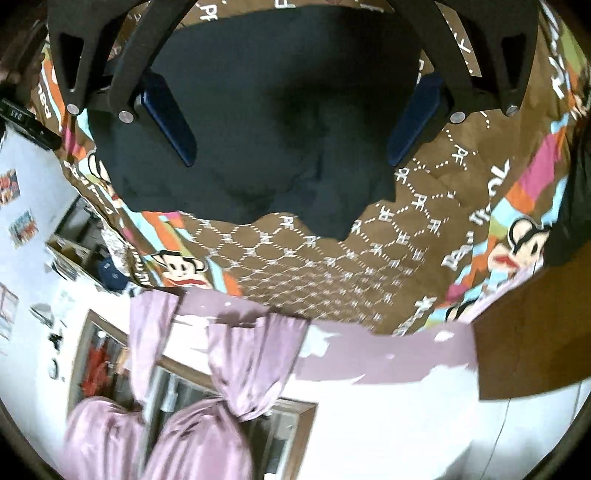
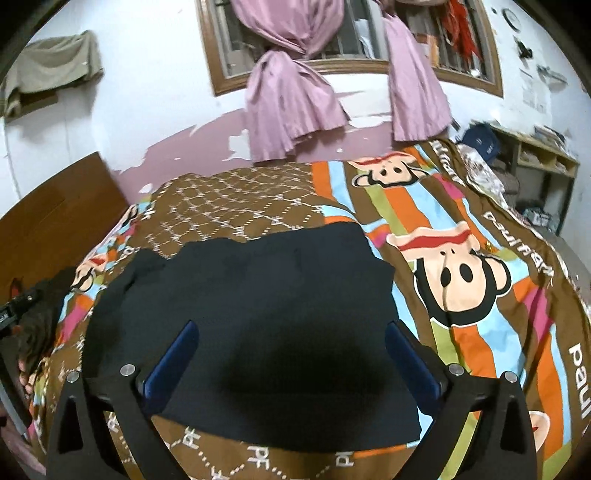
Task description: Fold large clothes
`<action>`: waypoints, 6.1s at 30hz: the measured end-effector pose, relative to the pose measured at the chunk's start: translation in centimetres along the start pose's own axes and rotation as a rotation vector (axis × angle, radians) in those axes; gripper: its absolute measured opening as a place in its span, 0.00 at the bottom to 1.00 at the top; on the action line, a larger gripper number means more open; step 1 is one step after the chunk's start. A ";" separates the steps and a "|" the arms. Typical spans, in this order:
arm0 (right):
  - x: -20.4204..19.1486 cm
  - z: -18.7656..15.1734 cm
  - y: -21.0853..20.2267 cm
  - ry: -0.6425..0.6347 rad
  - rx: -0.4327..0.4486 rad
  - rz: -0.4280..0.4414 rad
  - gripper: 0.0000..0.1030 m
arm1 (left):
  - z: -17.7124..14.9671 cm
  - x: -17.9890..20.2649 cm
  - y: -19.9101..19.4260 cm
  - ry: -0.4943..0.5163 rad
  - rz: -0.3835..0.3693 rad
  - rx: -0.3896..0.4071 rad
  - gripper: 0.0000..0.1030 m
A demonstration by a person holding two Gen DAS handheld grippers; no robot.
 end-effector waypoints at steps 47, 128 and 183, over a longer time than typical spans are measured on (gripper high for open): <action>-8.8 -17.3 -17.3 -0.164 0.234 0.088 1.00 | -15.9 6.1 -19.7 0.129 0.060 0.171 0.98; -6.4 -20.4 -15.0 -0.103 0.122 0.073 1.00 | -21.7 5.1 -18.5 0.087 0.120 0.120 0.98; -6.3 -20.3 -15.0 -0.101 0.121 0.073 1.00 | -22.0 4.9 -18.5 0.094 0.126 0.122 0.98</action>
Point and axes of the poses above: each gripper's, at about its wrist camera, not at the fingertips, and y roughly the way its jaws point, x to its right, z to its top, the point moved 10 cm from there along y, roughly the way its jaws point, and after that the axes turned 6 degrees about y, right-handed, at the moved point
